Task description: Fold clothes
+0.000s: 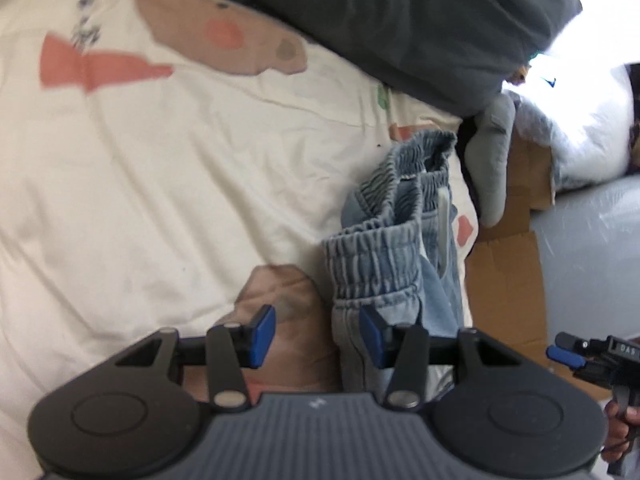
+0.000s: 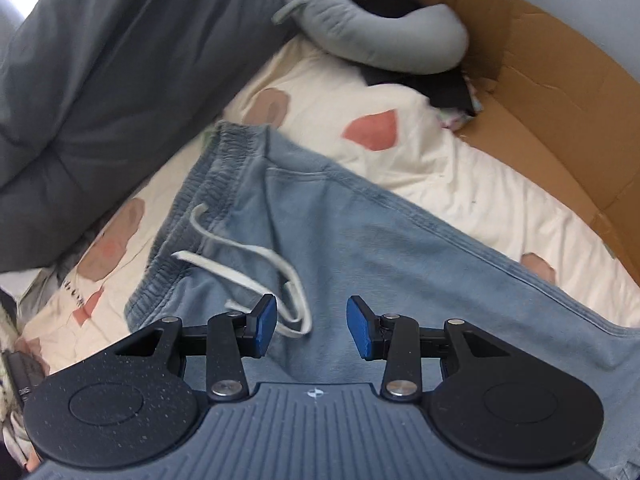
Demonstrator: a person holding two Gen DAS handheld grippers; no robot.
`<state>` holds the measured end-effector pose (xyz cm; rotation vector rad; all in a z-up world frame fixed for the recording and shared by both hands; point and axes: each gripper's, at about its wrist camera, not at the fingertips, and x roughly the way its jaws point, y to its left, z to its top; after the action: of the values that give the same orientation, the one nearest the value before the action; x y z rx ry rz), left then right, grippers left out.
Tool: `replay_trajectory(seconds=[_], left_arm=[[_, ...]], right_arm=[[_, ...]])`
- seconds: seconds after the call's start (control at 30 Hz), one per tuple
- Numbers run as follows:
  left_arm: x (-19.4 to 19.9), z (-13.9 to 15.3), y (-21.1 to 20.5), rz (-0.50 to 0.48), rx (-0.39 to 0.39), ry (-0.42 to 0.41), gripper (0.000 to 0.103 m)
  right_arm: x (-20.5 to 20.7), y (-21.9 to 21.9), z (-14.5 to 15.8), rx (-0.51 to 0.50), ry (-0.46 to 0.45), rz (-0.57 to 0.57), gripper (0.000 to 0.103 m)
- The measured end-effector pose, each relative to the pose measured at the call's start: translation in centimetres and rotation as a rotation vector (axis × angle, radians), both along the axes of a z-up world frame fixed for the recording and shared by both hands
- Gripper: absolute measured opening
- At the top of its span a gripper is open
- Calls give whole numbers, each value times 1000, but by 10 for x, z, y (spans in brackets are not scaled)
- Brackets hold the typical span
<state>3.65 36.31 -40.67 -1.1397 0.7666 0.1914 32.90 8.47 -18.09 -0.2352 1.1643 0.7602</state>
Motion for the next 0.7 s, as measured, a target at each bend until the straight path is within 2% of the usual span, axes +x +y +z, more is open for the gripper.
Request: replay_trajectory(seconds=[0.1, 0.33, 0.5, 0.63, 0.7], left_arm=[[-2, -8, 0, 15, -44, -18, 46], [-4, 1, -2, 28, -66, -115, 46], [18, 0, -16, -36, 2, -62, 47], [8, -4, -12, -4, -55, -109, 47], [-1, -5, -7, 20, -54, -114, 47]], right_arm=[[-6, 10, 2, 11, -1, 27, 46], [-9, 15, 2, -1, -17, 49, 46], [-3, 12, -1, -13, -22, 47, 46], [1, 8, -3, -19, -30, 40, 46], [3, 6, -3, -22, -32, 36, 46]])
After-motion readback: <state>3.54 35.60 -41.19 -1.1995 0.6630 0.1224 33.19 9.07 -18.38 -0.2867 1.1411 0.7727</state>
